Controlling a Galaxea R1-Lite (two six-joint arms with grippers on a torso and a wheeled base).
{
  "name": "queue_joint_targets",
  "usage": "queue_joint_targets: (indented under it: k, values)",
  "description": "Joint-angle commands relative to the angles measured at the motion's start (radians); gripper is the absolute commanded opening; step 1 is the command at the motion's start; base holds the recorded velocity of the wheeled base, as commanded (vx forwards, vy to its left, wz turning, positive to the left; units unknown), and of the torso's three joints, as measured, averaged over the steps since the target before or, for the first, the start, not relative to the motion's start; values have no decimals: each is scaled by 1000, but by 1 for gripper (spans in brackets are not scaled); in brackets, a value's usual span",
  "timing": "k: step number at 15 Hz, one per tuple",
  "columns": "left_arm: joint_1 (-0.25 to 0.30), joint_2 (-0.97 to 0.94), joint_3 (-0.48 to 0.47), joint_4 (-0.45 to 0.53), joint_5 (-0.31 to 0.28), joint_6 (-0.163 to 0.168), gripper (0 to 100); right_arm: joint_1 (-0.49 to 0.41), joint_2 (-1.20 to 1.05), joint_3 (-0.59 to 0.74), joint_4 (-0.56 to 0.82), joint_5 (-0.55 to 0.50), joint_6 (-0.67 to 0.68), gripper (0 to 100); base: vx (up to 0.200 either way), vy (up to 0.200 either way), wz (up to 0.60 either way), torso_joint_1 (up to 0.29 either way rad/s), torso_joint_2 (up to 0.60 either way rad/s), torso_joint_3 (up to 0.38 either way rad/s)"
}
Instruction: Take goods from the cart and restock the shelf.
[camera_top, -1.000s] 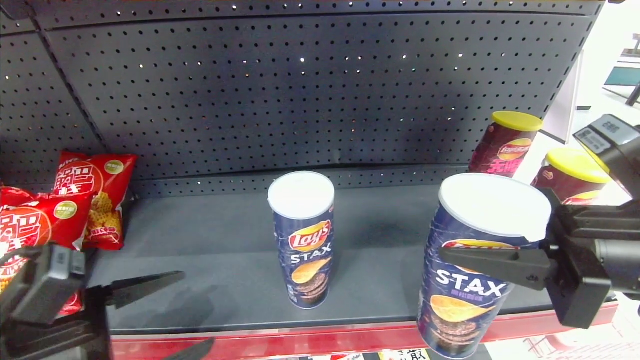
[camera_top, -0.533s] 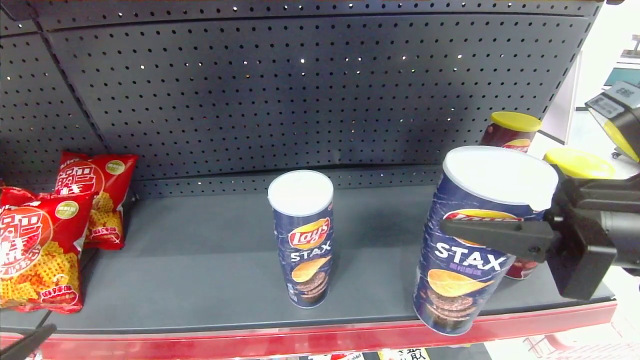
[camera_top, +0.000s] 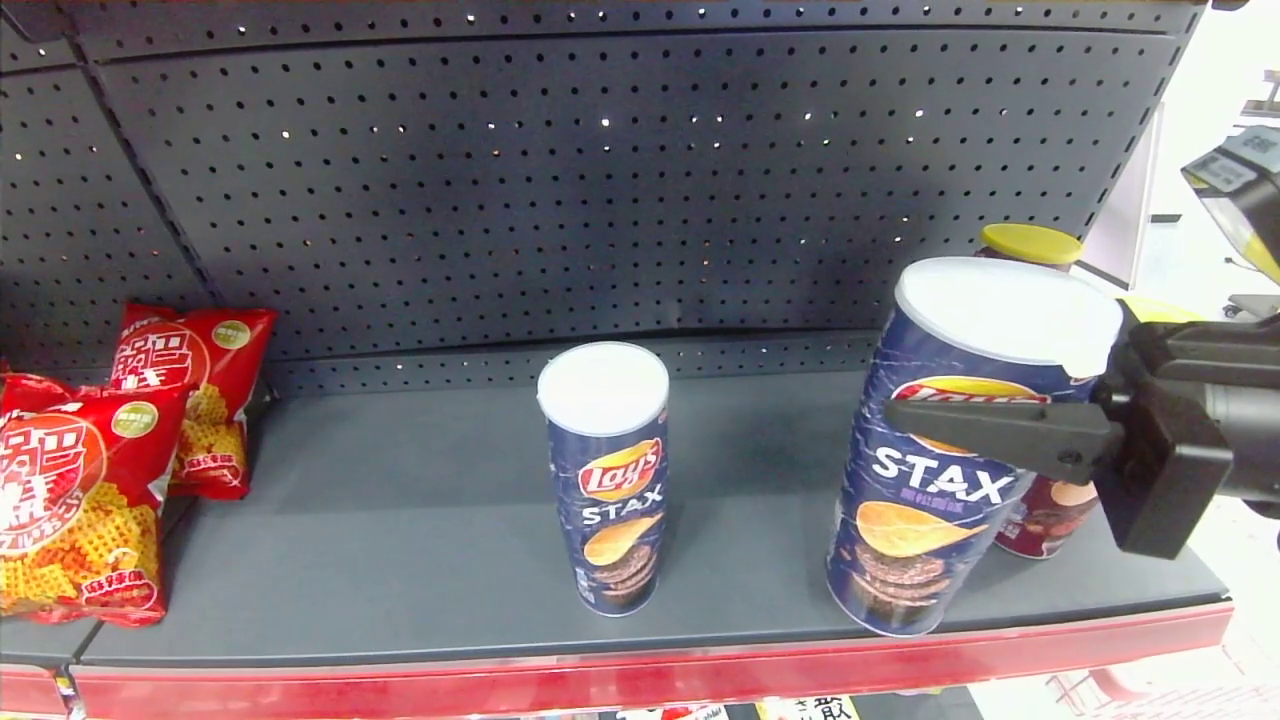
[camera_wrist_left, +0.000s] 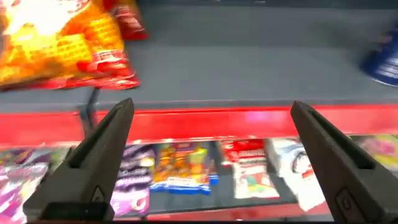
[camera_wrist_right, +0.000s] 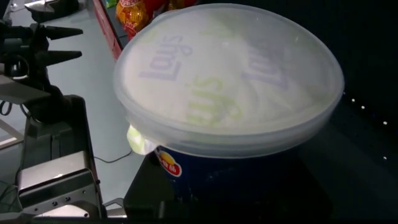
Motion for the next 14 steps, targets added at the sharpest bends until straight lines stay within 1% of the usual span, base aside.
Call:
queue_joint_targets:
  k: [1,2,3,4,5,6,8,9,10,11,12,13,14]
  values:
    - [-77,-11,0,0,-50,3,100,-2,-6,-4,1,-1,0,0,0,0,0,0,0,0]
    - [-110,-26,0,0,-45,1,100,-6,-6,-4,1,-2,0,0,0,0,0,0,0,0]
    - [-118,-36,0,0,-45,1,100,-6,-9,-2,1,-2,0,0,0,0,0,0,0,0]
    - [-149,-48,0,0,-48,-8,100,-6,-12,2,1,-7,0,0,0,0,0,0,0,0]
    - [-147,-46,0,0,-40,-20,100,-6,-14,4,1,-7,0,0,0,0,0,0,0,0]
    - [-140,-51,0,0,13,-25,100,-6,-10,2,1,-7,0,0,0,0,0,0,0,0]
    - [-120,-91,2,-1,154,-22,100,-6,-6,1,1,-7,0,0,0,0,0,0,0,0]
    - [-120,-100,3,-3,188,-9,100,-6,-6,-1,1,-7,0,0,0,0,0,0,0,0]
    - [-120,-100,3,-3,199,15,100,-6,-6,-1,1,-7,0,0,0,0,0,0,0,0]
    - [-120,-100,3,-3,200,18,100,-6,-6,-2,1,-7,0,0,0,0,0,0,0,0]
    - [-120,-97,2,-1,200,0,100,-8,-6,-4,1,-8,0,0,0,0,0,0,0,0]
    - [-120,-95,2,-1,197,-11,100,-8,-6,-7,1,-8,0,0,0,0,0,0,0,0]
    - [-120,-100,2,-1,202,3,100,-8,-9,-7,1,-8,0,0,0,0,0,0,0,0]
